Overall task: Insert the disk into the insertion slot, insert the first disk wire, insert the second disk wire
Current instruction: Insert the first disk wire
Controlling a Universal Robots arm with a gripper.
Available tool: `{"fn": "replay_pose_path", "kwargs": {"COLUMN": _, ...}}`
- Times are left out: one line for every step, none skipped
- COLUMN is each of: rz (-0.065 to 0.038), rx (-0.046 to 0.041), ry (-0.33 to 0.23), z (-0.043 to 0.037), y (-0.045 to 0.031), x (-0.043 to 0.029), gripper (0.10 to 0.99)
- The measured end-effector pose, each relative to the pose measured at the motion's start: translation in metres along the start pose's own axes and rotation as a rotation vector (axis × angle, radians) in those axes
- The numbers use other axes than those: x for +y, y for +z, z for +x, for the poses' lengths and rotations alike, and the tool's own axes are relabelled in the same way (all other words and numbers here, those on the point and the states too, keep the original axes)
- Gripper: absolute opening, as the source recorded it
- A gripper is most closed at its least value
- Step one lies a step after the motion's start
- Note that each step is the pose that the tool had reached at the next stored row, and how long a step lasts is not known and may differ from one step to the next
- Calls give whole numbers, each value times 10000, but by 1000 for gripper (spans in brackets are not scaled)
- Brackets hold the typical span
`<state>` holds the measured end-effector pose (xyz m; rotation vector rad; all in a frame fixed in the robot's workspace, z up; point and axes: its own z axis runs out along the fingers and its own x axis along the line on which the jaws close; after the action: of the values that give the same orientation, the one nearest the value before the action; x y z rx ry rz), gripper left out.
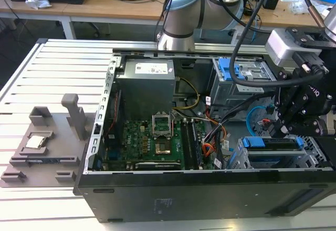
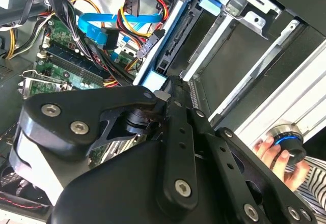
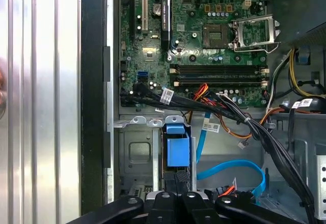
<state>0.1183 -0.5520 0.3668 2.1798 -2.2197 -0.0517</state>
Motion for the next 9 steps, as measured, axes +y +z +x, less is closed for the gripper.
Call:
{"fn": "replay_pose_path", "kwargs": {"rz": 0, "rx": 0, "ry": -2, "z": 0, "y": 0, "x": -4, "gripper": 106}}
{"fn": "replay_pose_path", "kwargs": {"rz": -5, "rx": 0, "ry": 0, "z": -1, "y": -3, "x": -59, "gripper": 106}}
{"fn": "replay_pose_path", "kwargs": {"rz": -19, "rx": 1, "ry": 0, "z": -12, "y": -6, "x": -144, "gripper": 106}}
{"fn": "replay_pose_path", "kwargs": {"rz": -22, "rx": -1, "ry": -4, "z": -37, "y": -8, "x": -181, "gripper": 106}}
{"fn": "replay_pose_path", "kwargs": {"rz": -21, "rx": 1, "ry": -6, "z": -89, "y": -9, "x": -201, "gripper": 106}}
{"fn": "replay_pose_path", "kwargs": {"rz": -22, "rx": 1, "ry": -10, "z": -170, "y": -9, "x": -210, "gripper": 106}}
{"fn": "replay_pose_path", "kwargs": {"rz": -22, "rx": 1, "ry": -10, "z": -207, "y": -9, "x": -211, "gripper": 106}}
{"fn": "replay_pose_path", "kwargs": {"rz": -21, "rx": 2, "ry": -9, "z": -239, "y": -9, "x": -211, "gripper": 106}}
{"fn": "replay_pose_path", "kwargs": {"rz": -22, "rx": 1, "ry": -9, "z": -276, "y": -9, "x": -210, "gripper": 106}}
